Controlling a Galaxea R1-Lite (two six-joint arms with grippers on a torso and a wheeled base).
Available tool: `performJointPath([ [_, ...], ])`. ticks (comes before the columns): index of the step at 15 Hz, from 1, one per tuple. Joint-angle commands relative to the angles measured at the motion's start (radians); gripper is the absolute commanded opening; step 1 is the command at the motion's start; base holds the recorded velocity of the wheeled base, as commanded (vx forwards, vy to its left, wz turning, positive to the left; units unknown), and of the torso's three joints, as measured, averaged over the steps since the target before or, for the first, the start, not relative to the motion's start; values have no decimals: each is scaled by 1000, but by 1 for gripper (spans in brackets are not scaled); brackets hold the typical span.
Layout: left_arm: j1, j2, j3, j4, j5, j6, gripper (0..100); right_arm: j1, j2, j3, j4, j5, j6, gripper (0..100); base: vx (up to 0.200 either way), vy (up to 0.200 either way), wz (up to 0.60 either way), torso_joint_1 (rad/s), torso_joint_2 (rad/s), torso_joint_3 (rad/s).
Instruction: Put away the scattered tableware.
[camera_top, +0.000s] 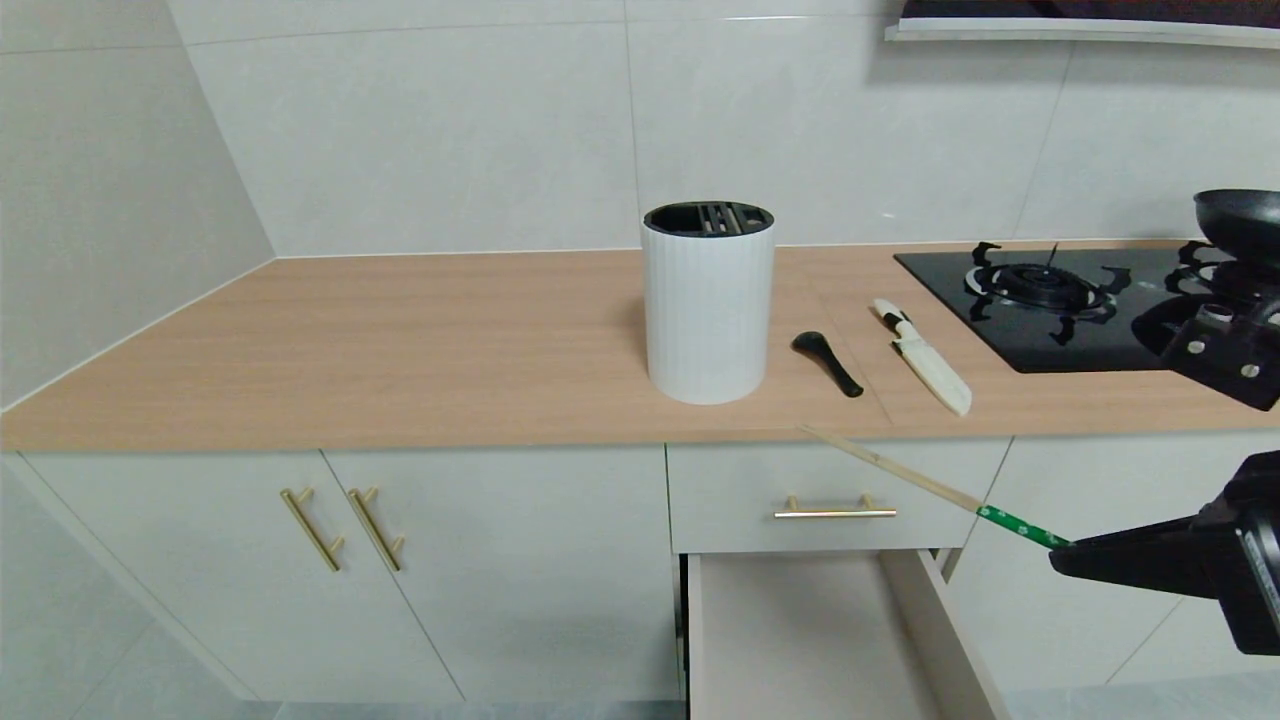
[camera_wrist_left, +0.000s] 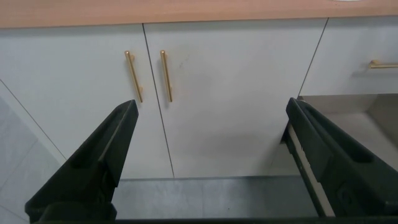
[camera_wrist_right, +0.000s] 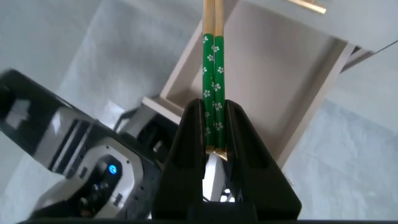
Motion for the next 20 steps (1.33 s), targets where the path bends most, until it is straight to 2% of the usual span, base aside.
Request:
performJointPath([
  [1, 0, 2, 0, 0, 0, 0, 100, 10, 59, 18, -1, -1, -3, 0, 0, 0, 0, 0, 0, 0],
  [9, 0, 2, 0, 0, 0, 0, 100, 45, 156, 41, -4, -4, -3, 0, 0, 0, 0, -18, 43, 27],
  [20, 0, 2, 0, 0, 0, 0, 100, 47, 188, 44, -6, -6, -3, 0, 0, 0, 0, -168, 453, 281],
])
